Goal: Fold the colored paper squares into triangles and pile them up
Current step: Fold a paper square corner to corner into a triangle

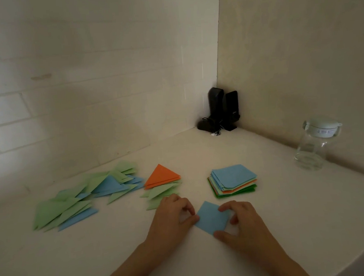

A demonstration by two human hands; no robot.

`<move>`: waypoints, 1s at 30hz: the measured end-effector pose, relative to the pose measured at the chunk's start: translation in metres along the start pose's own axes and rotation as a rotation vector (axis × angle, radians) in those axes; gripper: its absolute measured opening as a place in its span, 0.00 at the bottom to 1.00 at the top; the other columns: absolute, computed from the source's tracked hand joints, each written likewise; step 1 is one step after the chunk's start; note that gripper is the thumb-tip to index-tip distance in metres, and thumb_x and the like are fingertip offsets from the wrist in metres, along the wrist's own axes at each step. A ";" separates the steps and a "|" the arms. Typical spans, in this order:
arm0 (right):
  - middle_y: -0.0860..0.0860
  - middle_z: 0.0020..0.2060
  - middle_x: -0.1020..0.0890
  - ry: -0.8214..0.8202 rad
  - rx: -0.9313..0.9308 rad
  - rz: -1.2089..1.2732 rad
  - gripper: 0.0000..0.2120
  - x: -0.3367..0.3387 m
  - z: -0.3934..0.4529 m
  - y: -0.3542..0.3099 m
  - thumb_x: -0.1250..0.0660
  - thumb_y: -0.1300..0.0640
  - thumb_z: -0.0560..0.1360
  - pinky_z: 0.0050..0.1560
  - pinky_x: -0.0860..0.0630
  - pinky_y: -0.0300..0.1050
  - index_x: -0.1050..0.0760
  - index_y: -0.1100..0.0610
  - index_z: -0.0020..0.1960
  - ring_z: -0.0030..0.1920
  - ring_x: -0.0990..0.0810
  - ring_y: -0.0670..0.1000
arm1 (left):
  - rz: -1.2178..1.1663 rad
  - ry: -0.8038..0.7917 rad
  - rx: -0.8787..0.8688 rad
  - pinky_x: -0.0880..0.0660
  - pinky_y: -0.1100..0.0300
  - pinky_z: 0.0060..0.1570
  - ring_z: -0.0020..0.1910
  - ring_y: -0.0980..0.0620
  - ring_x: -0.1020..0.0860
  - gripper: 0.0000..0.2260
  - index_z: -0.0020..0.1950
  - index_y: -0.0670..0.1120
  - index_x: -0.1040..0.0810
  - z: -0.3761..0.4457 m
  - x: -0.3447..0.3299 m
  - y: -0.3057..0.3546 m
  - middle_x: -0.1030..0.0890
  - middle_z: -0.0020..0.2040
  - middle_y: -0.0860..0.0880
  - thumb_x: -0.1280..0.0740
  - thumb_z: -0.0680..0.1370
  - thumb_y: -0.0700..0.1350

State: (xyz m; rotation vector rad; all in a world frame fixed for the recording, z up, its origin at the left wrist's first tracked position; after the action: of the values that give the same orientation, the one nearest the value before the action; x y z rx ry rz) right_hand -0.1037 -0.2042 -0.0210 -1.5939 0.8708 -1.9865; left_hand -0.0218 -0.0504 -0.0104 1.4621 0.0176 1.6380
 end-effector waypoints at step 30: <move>0.44 0.36 0.26 0.010 0.134 -0.194 0.07 -0.008 0.020 -0.022 0.28 0.47 0.69 0.37 0.35 0.33 0.17 0.50 0.44 0.35 0.29 0.40 | -0.011 0.077 -0.118 0.29 0.52 0.51 0.52 0.54 0.26 0.07 0.40 0.50 0.22 -0.025 0.012 0.003 0.21 0.49 0.56 0.36 0.66 0.49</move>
State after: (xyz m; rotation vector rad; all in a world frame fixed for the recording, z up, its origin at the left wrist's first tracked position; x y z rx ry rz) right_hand -0.0811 -0.1871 -0.0076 -1.6455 0.5916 -2.1366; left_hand -0.0420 -0.0316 -0.0069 1.3071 -0.0275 1.6575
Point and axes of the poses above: each hand's wrist, its own z-axis towards the middle knuckle, its own x-axis out of the back of the hand, y = z × x, the point moved 9 cm from there along z, towards the middle knuckle
